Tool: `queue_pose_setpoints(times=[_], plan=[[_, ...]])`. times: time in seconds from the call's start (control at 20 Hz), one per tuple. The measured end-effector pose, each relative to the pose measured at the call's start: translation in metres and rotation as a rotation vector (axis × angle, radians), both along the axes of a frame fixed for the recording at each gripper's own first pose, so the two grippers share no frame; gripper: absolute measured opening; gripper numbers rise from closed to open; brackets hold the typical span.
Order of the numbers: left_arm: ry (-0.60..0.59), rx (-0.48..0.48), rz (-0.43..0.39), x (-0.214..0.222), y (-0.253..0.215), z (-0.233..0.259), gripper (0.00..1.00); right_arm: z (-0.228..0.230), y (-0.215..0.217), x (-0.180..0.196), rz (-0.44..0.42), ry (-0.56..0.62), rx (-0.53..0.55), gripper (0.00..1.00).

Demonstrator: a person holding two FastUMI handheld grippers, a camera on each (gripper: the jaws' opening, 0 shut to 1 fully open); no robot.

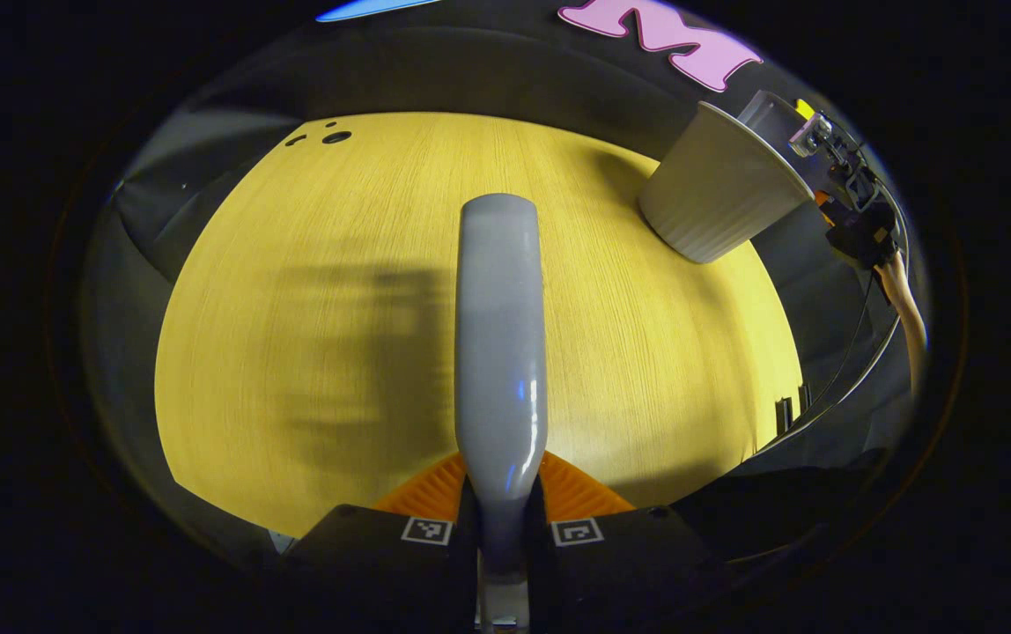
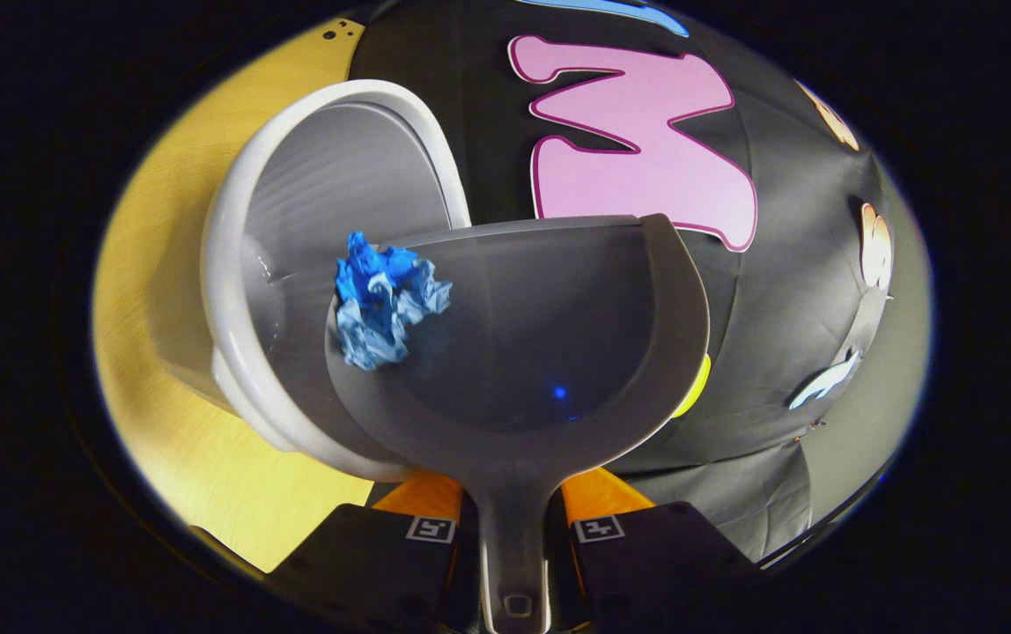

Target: Pick up the small broom and dustpan from the desktop, sweep the trash into the dustpan with the broom, and then empty the trash into the garbage bin.

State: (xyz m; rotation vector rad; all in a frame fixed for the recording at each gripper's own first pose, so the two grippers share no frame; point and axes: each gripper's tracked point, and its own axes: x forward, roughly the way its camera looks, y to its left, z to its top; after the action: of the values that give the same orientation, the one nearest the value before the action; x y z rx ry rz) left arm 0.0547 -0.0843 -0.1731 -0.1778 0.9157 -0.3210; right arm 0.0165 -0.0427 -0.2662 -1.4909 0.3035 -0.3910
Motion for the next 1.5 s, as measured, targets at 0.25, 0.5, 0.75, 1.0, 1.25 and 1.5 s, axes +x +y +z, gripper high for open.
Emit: queue_pose_setpoints(times=[0.25,0.5,0.75,1.0,1.25,1.5], plan=[[0.014,0.005,-0.003,-0.004,-0.002,-0.006,0.27,0.007,-0.011,0.002,0.000,-0.025,-0.086,0.34],[-0.001,0.016,-0.005,-0.004,-0.002,-0.004,0.27,0.005,-0.019,0.003,-0.009,-0.011,0.041,0.34],[-0.025,0.016,0.001,-0.002,-0.002,0.002,0.27,0.011,-0.014,0.002,-0.006,-0.025,0.225,0.34],[-0.037,-0.004,0.020,-0.001,0.002,0.006,0.27,0.036,-0.002,-0.007,-0.006,-0.059,0.379,0.34],[-0.058,0.002,0.027,-0.004,0.004,0.008,0.27,0.058,0.025,-0.021,0.008,-0.082,0.634,0.34],[-0.080,0.020,0.046,-0.018,0.012,0.008,0.30,0.069,0.057,-0.027,0.033,-0.052,0.885,0.34]])
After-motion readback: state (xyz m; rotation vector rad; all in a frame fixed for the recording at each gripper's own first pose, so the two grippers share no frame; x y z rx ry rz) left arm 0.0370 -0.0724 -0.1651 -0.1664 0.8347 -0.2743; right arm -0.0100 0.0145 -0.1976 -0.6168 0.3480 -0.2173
